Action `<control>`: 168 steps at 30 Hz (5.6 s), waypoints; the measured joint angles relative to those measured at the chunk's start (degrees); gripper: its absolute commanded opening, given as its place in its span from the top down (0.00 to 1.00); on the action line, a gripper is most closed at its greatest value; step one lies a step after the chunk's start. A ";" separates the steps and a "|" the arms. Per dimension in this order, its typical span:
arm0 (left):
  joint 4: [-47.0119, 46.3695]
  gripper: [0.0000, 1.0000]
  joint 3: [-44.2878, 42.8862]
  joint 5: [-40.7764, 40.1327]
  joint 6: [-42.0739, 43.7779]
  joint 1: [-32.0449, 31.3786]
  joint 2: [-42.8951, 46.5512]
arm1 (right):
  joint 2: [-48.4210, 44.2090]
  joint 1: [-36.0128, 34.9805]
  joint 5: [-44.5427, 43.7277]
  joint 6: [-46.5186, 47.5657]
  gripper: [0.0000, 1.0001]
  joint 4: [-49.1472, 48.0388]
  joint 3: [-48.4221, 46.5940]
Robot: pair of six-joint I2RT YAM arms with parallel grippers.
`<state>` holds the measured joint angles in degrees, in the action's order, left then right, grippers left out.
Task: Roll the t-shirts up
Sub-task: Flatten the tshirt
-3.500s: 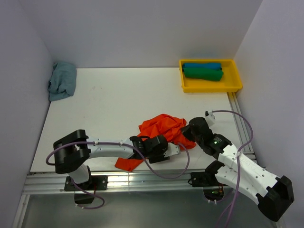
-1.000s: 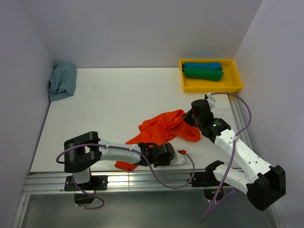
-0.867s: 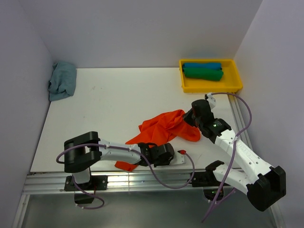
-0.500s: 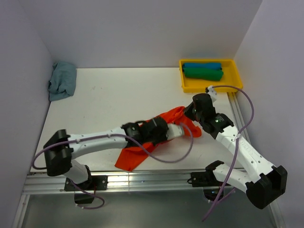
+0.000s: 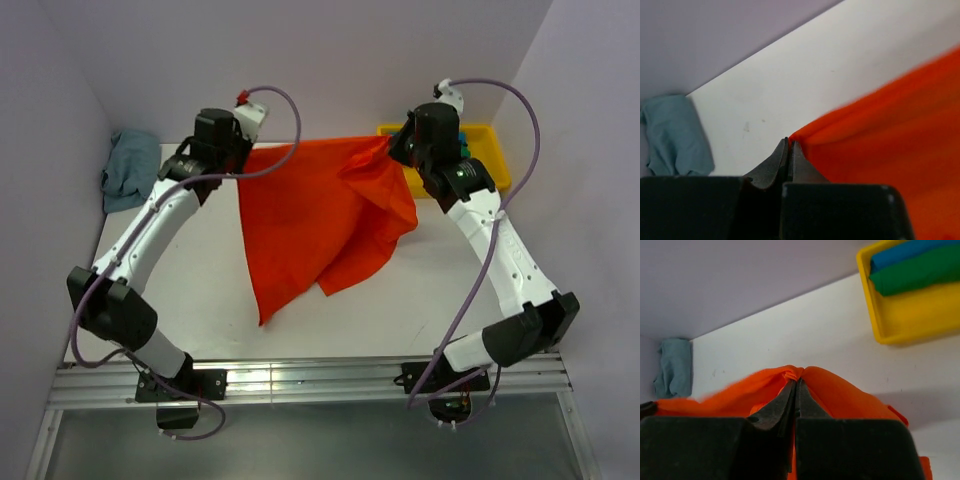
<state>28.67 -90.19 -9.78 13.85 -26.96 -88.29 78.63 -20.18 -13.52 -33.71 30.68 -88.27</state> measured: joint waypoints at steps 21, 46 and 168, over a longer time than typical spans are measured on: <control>0.74 1.00 -26.38 16.52 -4.63 22.75 -9.53 | 12.09 1.95 12.39 11.21 1.00 -8.61 -20.65; 12.07 1.00 31.34 24.50 15.91 28.98 15.78 | 2.45 -7.96 12.98 1.86 0.88 -6.19 28.28; -37.75 1.00 -40.74 8.76 0.11 29.18 -35.34 | 29.29 6.60 2.64 22.95 1.00 -44.35 -26.62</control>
<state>-9.08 -130.93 -1.02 13.96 2.22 -123.63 107.92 -13.58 -10.87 -10.76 -13.67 -114.89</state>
